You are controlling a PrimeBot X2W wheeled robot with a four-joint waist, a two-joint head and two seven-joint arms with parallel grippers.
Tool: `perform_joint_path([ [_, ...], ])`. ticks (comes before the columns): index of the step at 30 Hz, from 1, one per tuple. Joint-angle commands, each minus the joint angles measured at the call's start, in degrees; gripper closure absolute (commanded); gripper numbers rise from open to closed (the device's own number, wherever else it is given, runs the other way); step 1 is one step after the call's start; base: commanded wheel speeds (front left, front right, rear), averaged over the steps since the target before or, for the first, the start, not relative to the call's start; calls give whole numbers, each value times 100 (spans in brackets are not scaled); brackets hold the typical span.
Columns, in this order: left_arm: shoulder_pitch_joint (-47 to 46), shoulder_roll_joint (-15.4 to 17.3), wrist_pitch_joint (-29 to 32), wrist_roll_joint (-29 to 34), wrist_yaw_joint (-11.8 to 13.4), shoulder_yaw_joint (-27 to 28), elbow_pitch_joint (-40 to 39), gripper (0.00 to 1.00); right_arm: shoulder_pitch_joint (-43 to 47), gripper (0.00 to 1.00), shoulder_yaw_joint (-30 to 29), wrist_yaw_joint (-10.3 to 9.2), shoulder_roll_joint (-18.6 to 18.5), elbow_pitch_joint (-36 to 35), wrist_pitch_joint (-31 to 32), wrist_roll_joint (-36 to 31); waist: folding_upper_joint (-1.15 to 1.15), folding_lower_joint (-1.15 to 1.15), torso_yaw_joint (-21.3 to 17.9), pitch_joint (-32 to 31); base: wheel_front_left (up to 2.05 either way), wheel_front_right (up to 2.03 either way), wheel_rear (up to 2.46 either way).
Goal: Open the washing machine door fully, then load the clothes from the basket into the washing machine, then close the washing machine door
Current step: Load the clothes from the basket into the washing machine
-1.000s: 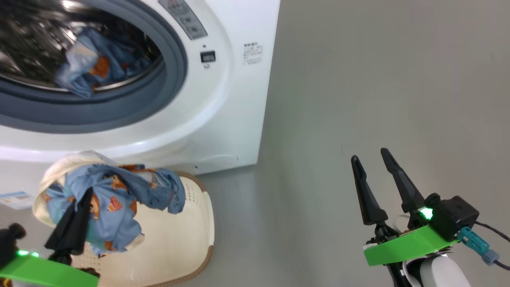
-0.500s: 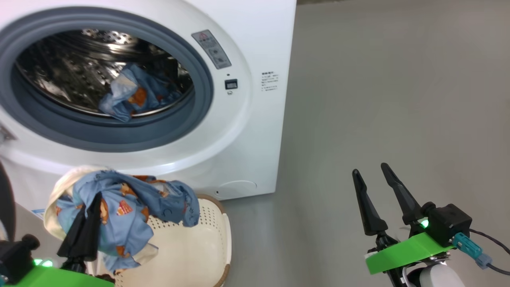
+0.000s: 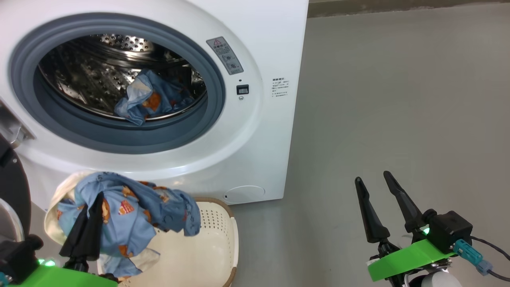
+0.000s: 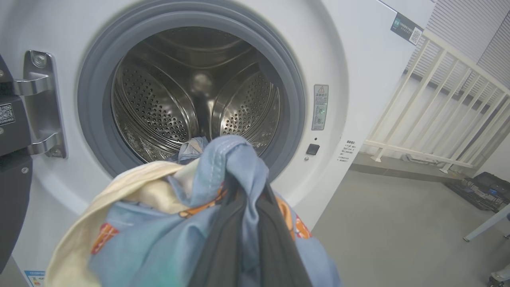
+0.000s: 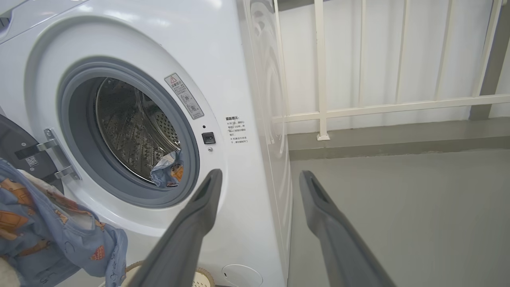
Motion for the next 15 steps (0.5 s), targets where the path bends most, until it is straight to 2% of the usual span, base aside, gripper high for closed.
perform_joint_path([
  [1,-322,180,-50,108,19,265,-95,100,-71,0,128,9,-12,-148,-27,-67,0,0,2,30,0,0,0],
  [15,-1942,359,15,-15,-145,319,407,100,-138,0,405,9,-12,-382,-27,43,0,0,-202,627,0,0,0],
])
